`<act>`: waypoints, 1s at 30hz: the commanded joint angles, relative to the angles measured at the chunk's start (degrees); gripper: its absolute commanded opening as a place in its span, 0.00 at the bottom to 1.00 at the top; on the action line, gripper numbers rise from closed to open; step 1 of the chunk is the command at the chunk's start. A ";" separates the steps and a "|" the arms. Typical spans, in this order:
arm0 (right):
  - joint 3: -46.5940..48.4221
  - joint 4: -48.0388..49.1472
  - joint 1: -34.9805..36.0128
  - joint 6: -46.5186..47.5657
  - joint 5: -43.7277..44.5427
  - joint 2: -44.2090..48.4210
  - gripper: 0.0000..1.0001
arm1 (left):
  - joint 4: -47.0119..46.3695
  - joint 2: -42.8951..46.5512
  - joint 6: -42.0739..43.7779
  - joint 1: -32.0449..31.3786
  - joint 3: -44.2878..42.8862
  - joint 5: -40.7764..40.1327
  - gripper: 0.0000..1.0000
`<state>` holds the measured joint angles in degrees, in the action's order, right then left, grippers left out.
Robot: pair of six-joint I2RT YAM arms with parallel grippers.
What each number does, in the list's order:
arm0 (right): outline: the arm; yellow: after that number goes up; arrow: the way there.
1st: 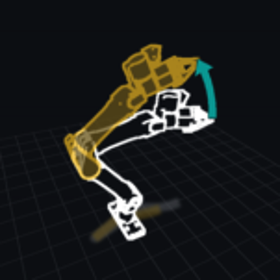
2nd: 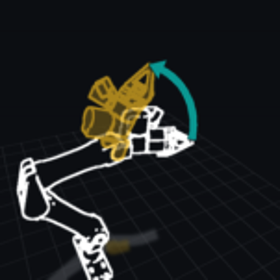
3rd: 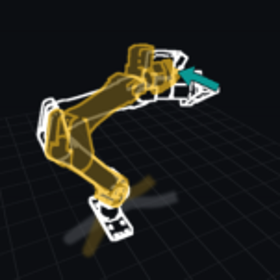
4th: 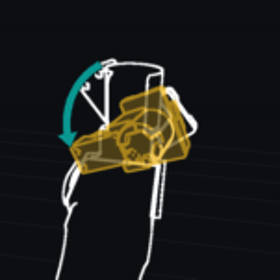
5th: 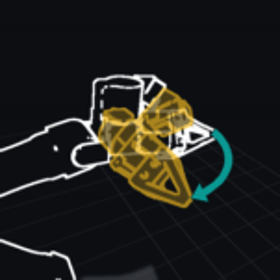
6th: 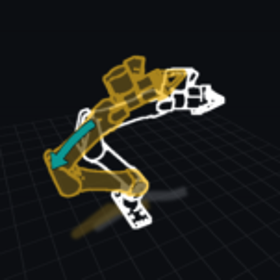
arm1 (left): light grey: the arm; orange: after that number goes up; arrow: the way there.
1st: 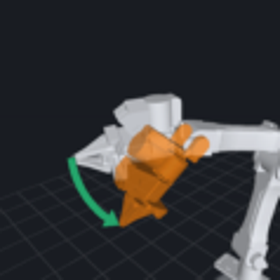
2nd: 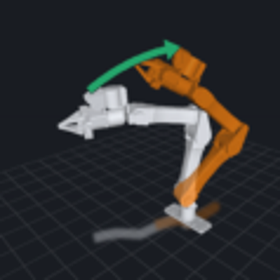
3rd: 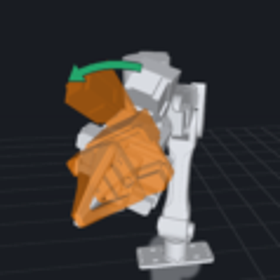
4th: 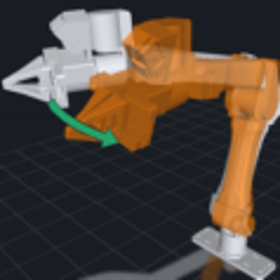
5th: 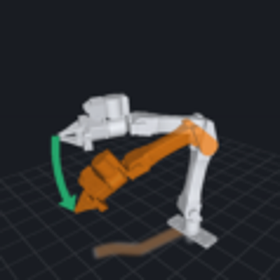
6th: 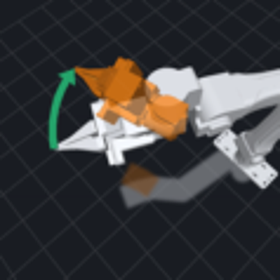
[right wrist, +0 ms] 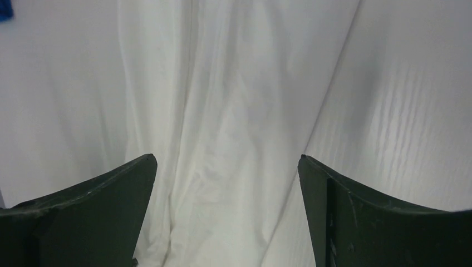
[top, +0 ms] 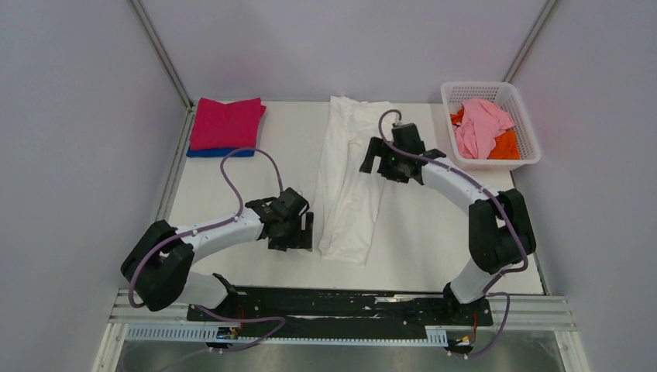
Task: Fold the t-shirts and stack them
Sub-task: Grab the bottom of the folded rectangular tshirt with both arms
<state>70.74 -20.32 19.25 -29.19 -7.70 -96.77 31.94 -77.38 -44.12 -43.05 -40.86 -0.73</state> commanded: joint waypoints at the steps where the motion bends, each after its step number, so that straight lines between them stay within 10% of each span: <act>1: -10.03 -2.59 6.68 -7.72 5.42 7.03 0.98 | -2.50 -3.13 2.85 -0.12 -1.41 0.98 0.85; 16: -31.16 -6.24 18.35 -14.87 -8.76 21.34 0.73 | 1.43 -10.72 5.19 -4.73 -4.88 -5.22 0.74; 30: -30.14 -4.95 26.31 -17.96 -8.40 12.28 0.51 | 4.03 -12.79 4.46 -5.95 -5.57 -8.06 0.66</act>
<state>38.85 -26.96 44.29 -45.06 -16.75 -82.26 35.00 -87.66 -39.27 -48.71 -47.97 -8.05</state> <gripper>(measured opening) 0.520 0.665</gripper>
